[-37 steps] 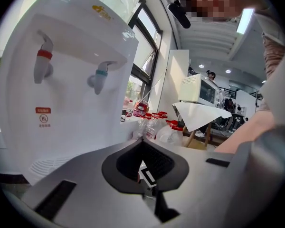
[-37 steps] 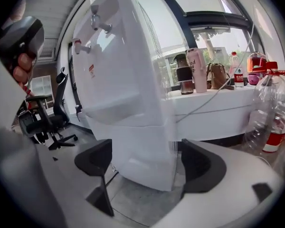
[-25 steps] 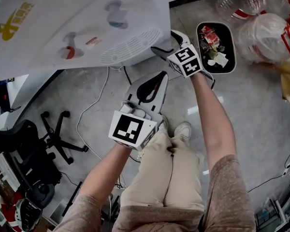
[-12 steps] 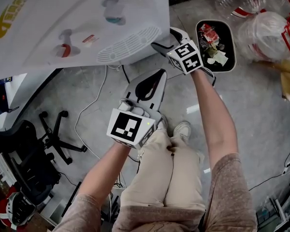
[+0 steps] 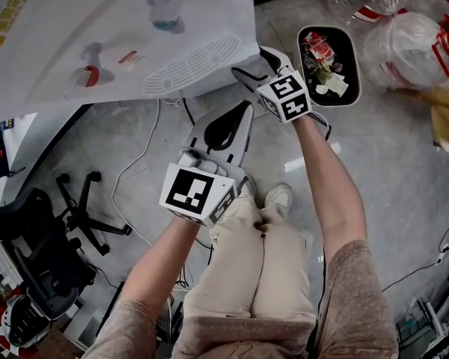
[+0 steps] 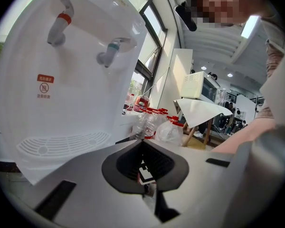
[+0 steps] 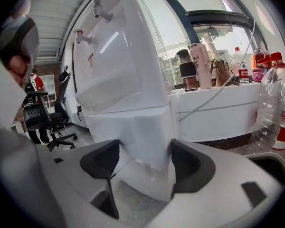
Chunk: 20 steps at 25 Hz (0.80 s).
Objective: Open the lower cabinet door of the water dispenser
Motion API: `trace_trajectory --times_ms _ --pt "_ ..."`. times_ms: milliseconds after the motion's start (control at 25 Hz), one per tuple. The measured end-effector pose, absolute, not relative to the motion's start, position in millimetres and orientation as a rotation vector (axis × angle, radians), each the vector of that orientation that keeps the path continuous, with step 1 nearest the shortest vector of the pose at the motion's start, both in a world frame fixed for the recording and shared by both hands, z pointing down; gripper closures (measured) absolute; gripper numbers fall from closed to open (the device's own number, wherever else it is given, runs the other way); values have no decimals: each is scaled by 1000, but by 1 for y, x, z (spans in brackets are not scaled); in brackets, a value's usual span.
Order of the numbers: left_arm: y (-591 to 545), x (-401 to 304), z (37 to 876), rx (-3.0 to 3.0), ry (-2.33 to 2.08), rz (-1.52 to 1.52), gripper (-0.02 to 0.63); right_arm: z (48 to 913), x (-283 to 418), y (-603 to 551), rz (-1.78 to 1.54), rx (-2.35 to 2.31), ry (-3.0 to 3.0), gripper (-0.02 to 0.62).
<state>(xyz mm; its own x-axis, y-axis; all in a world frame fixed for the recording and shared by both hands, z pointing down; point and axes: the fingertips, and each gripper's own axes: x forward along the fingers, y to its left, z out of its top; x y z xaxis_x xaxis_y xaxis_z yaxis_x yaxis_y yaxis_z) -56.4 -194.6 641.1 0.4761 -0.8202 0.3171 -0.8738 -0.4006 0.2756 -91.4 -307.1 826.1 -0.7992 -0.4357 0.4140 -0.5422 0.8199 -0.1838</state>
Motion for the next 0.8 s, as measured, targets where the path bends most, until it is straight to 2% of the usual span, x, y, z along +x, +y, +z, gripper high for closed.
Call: trace_trajectory --times_ms 800 --pt "-139 -47 611 2281 -1373 216 594 829 -49 -195 446 721 -2470 371"
